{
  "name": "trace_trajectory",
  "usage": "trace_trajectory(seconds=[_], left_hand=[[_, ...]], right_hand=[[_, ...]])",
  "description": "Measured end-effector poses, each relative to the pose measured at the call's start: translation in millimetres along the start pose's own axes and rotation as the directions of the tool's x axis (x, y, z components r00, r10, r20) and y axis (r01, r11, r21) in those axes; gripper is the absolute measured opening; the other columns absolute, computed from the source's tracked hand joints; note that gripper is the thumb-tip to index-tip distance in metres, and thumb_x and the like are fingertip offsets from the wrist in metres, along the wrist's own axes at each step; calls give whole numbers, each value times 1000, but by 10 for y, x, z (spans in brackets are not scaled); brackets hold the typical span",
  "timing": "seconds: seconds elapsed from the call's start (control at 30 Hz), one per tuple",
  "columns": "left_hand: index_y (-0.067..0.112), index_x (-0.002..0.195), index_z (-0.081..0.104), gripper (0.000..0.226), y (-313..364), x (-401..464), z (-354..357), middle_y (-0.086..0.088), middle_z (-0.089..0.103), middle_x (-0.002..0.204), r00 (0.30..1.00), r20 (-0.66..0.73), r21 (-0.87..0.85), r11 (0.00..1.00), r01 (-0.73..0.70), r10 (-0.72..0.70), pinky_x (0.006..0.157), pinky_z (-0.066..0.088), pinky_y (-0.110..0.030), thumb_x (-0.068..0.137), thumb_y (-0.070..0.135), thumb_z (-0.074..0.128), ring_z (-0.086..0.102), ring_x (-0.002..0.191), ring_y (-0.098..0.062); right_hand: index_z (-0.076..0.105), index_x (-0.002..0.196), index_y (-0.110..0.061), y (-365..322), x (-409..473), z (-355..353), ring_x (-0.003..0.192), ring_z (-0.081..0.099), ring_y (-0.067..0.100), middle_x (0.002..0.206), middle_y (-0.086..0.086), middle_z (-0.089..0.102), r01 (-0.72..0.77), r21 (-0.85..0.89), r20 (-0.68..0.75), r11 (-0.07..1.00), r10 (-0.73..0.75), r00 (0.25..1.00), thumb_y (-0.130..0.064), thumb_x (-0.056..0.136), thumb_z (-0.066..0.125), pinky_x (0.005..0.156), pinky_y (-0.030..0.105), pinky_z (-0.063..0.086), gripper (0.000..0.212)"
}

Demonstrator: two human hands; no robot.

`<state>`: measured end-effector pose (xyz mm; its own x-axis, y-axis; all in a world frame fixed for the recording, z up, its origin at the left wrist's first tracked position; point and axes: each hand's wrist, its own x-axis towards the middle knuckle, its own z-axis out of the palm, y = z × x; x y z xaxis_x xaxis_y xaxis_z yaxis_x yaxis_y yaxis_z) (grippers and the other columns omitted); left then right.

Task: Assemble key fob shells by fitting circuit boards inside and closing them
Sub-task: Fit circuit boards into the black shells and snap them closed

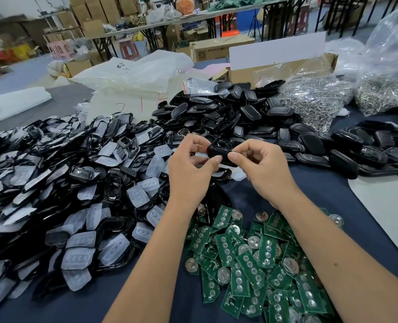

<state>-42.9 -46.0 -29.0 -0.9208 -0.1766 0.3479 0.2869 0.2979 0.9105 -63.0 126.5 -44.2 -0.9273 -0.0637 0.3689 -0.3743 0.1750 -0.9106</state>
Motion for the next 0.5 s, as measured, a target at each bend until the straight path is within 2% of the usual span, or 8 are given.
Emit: trace_trajectory(seconds=[0.13,0.2,0.27,0.37,0.5], left_hand=[[22,91,58,31,-55,-5,-28,-11,67,97,999,21,-10,999,35,-35,76,65,-47,84,5,82,78,74,-22],[18,90,58,29,-61,-5,-30,-14,67,93,999,21,-27,999,47,-47,75,65,-44,83,4,83,78,74,-23],[14,88,58,28,-61,-7,-19,-9,67,87,998,11,-46,997,61,-60,73,66,-43,83,2,83,78,73,-23],[9,88,58,28,-64,-9,1,6,66,73,998,10,-52,996,68,-68,73,66,-44,82,0,84,77,70,-20],[10,86,59,28,-51,-19,13,10,70,70,997,-8,-70,994,80,-81,74,65,-44,80,-1,85,78,71,-18]], right_hand=[[74,86,-21,2,-2,17,53,58,12,67,5,66,-2,27,11,1000,2,1000,-17,96,75,50,28,50,11],[73,89,-17,13,-1,28,53,63,24,67,6,68,-13,54,23,998,12,1000,-16,98,73,50,34,55,8],[73,90,-15,18,0,34,57,66,32,67,6,69,-15,59,27,998,13,1000,-14,98,72,54,40,58,8],[71,90,-12,26,-6,43,59,68,28,66,8,69,-26,81,20,996,24,1000,-13,98,72,56,37,59,8],[69,89,-9,22,-16,53,57,70,24,67,12,71,-55,115,4,992,55,998,-13,98,72,59,30,59,10]])
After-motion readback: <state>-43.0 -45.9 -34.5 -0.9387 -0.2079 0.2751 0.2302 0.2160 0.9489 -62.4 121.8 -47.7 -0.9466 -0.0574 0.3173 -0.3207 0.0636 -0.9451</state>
